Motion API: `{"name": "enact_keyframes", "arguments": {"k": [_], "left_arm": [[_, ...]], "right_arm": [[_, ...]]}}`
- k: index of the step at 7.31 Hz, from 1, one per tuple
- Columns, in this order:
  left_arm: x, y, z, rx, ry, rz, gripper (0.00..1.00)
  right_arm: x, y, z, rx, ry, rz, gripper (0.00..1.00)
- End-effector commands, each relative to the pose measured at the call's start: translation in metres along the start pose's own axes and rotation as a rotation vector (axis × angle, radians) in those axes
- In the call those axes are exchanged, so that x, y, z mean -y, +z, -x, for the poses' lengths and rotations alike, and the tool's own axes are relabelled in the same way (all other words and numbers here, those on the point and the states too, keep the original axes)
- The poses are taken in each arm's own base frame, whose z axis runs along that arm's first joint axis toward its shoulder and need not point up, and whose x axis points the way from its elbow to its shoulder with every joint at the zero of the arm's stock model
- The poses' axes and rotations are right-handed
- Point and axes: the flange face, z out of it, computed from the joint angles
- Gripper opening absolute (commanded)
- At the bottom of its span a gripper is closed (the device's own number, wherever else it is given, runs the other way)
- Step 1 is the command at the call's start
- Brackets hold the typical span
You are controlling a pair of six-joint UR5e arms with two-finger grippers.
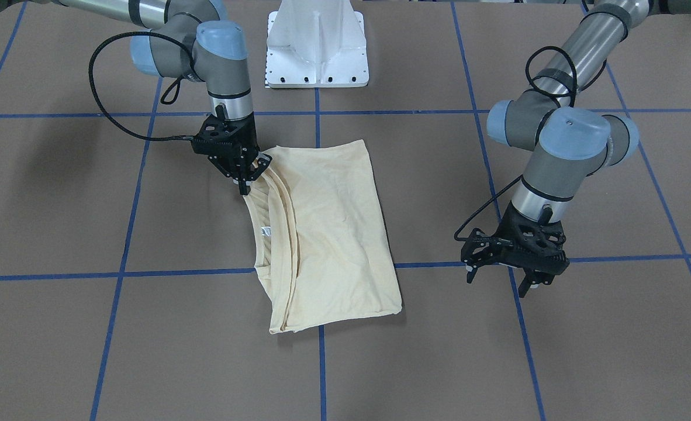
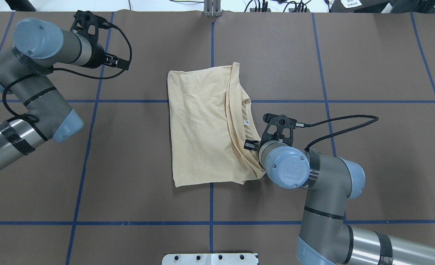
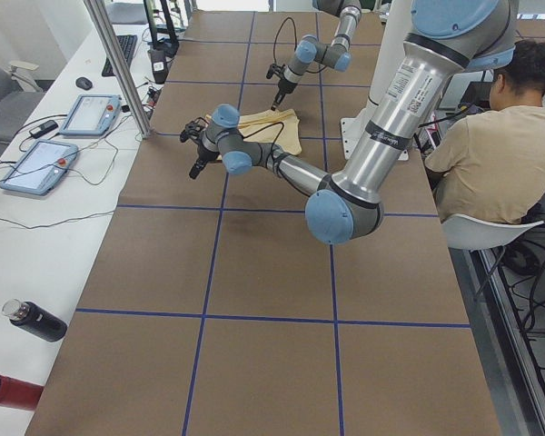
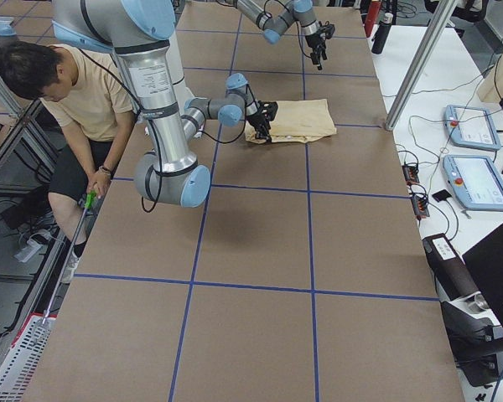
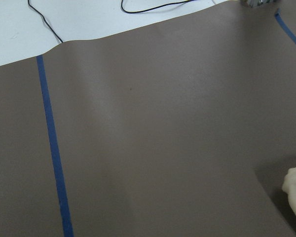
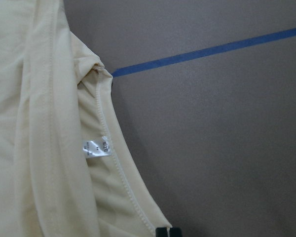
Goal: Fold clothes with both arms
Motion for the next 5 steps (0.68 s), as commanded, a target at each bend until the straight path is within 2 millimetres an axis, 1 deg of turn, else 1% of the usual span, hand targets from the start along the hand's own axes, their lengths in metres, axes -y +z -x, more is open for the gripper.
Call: {"name": "enact_keyframes", "arguments": {"k": [1, 2, 3, 4, 5], "left_arm": [[0.000, 0.000, 0.000, 0.000, 0.000, 0.001, 1.00], [0.000, 0.000, 0.000, 0.000, 0.000, 0.001, 1.00], [0.000, 0.000, 0.000, 0.000, 0.000, 0.001, 1.00], [-0.001, 0.001, -0.001, 0.000, 0.000, 0.001, 1.00], [-0.002, 0.001, -0.002, -0.003, 0.002, 0.002, 1.00]], "right_arm": [[-0.015, -0.001, 0.001, 0.002, -0.003, -0.006, 0.00], [-0.016, -0.001, 0.002, 0.003, -0.004, -0.005, 0.00], [-0.017, 0.000, 0.000, 0.001, -0.021, -0.010, 0.99], [-0.012, 0.000, 0.002, 0.000, -0.039, -0.012, 1.00], [0.008, -0.002, 0.007, 0.007, -0.115, -0.031, 1.00]]}}
